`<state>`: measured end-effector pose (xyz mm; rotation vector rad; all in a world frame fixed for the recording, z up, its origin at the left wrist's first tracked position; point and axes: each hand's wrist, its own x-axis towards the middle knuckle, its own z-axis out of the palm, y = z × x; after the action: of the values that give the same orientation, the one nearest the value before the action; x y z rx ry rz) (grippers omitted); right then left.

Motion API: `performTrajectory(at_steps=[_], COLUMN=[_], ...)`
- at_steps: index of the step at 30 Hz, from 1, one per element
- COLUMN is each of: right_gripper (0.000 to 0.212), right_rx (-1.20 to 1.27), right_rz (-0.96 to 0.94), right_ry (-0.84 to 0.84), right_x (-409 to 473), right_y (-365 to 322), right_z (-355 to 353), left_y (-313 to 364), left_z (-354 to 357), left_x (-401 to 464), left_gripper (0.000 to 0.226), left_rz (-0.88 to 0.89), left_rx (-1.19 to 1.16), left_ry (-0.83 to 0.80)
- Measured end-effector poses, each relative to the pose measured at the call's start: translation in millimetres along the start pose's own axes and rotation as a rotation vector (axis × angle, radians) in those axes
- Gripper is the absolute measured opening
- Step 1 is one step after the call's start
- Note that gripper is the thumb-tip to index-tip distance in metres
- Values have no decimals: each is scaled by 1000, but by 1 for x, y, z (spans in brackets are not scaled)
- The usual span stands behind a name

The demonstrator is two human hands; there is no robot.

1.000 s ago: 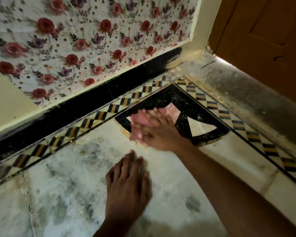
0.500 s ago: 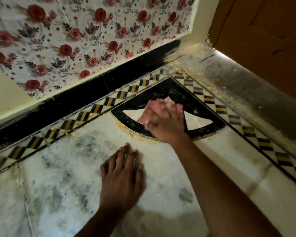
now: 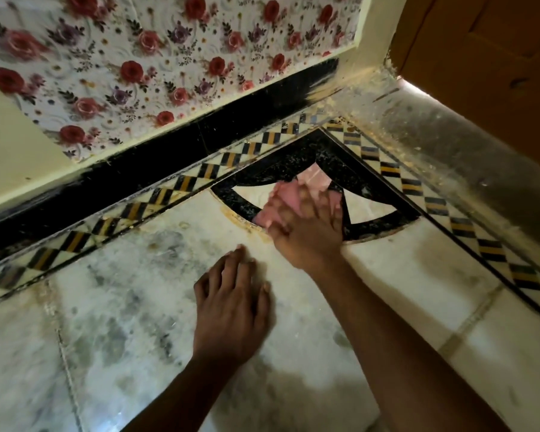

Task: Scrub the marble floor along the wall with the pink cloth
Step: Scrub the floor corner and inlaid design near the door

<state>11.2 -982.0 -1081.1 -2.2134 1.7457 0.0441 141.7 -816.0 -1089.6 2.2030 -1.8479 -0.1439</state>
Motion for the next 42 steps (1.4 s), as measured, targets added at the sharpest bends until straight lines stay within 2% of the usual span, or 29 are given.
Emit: performTrajectory(at_steps=[3,6,8,11,14,18,21,25,28,30,33,35,36,38,40,42], right_gripper=[66,66,64,65,65,62,60,61,60,61,63,64,64,67,67,63], right_rx=[-38,22,67,51,-1,-52,-15,-21,-66,-67,32,40,30,0,-44,-69], right_rz=[-55,165,247,102,-34,25,53,-38,-56,26,287,423,430,343,137,-77], right_ry=[-14,-2,31,-20,-74,-30,-12,-53,-62,-40,17,34,43,63,41,-6], right_x=[-58,-66,-38,-1,-12,-51,-31,-3,-23,-44,-44,-13,5,33,29,-9], right_y=[27,56,40,-10,-9,21,-6,-34,5,50,103,104,92,49,4,-13], right_z=[8,-2,-5,-3,-4,1,5,3,0,-4,-24,-32,-30,-20,-5,8], left_y=[-1,-2,-1,-1,-1,0,-3,-2,-2,-3,-3,-3,-4,-5,-4,-2], left_z=[0,-1,0,1,-1,-2,0,1,-2,-3,-1,2,3,4,2,1], left_x=[-1,-1,1,0,0,0,-1,0,0,0,0,0,0,-1,0,0], left_gripper=[51,51,51,52,50,52,48,44,49,53,54,54,53,52,49,48], left_rz=[13,22,15,-2,-8,3,5,9,12,15,12,13,14,14,11,3], left_rx=[11,8,6,-8,-23,-19,-25,-44,-41,-45,-53,-40,-36,-38,-42,-33], left_ry=[-11,-11,-12,-35,-34,-59,-48,-14,-27,-40,-38,-34,-30,-21,-25,-34])
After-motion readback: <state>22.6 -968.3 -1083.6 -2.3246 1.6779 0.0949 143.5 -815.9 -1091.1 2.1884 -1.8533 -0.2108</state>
